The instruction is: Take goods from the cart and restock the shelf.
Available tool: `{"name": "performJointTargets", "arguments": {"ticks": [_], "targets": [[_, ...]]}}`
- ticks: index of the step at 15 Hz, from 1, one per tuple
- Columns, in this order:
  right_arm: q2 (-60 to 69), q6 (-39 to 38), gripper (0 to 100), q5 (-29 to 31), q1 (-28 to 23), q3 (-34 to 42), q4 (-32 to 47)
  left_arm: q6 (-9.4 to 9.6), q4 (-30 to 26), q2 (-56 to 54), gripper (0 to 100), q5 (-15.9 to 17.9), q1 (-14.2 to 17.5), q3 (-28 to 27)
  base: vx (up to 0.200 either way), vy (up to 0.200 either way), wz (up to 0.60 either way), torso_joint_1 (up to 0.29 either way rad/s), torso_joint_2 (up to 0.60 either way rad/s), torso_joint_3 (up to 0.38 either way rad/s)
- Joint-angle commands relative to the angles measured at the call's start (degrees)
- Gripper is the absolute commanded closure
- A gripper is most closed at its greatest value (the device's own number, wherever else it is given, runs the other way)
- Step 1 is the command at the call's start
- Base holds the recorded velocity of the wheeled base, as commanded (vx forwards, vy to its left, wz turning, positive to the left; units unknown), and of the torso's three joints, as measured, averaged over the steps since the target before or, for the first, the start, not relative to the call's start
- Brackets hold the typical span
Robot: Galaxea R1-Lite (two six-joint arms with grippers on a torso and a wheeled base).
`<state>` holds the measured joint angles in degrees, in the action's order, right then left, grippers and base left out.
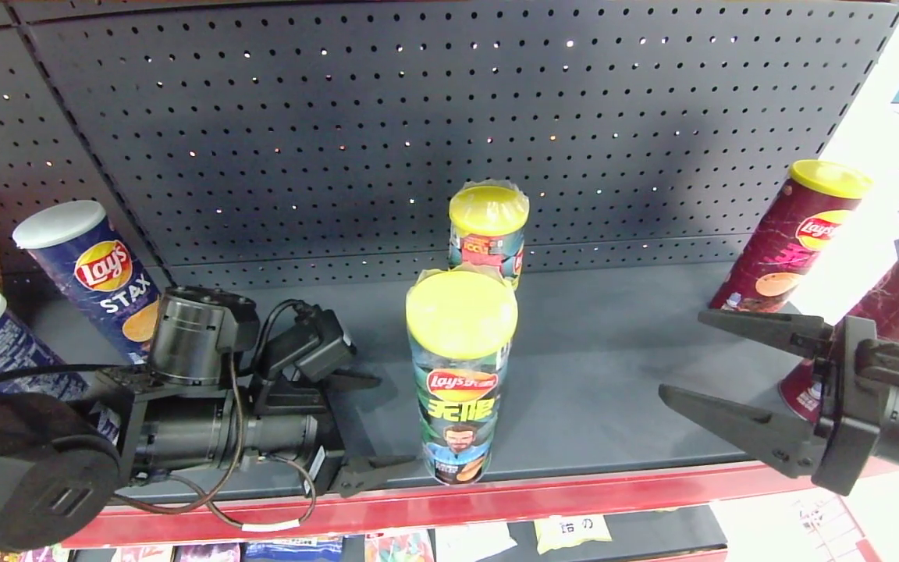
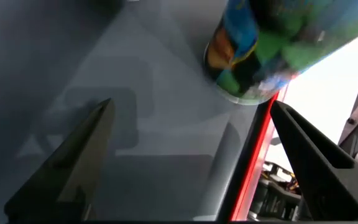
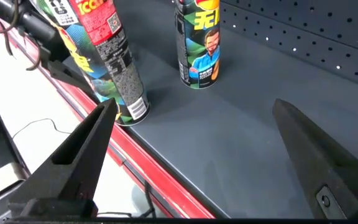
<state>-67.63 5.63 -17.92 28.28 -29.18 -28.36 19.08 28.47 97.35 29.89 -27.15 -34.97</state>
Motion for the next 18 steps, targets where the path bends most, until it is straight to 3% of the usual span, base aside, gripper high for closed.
{"name": "performJointTargets", "arguments": {"ticks": [1, 18], "targets": [[-0.1, 0.0, 0, 0.0, 0.0, 0.0, 0.0, -0.01, 0.0, 1.0, 0, 0.0, -0.4, -0.5, 0.0, 0.0, 0.0, 0.0, 0.0, 0.0], [-0.2, 0.0, 0, 0.0, -0.1, -0.4, 0.0, -0.01, 0.4, 5.0, 0, -0.3, -1.7, -5.5, 0.0, 0.0, 0.0, 0.0, 0.0, 0.0]]}}
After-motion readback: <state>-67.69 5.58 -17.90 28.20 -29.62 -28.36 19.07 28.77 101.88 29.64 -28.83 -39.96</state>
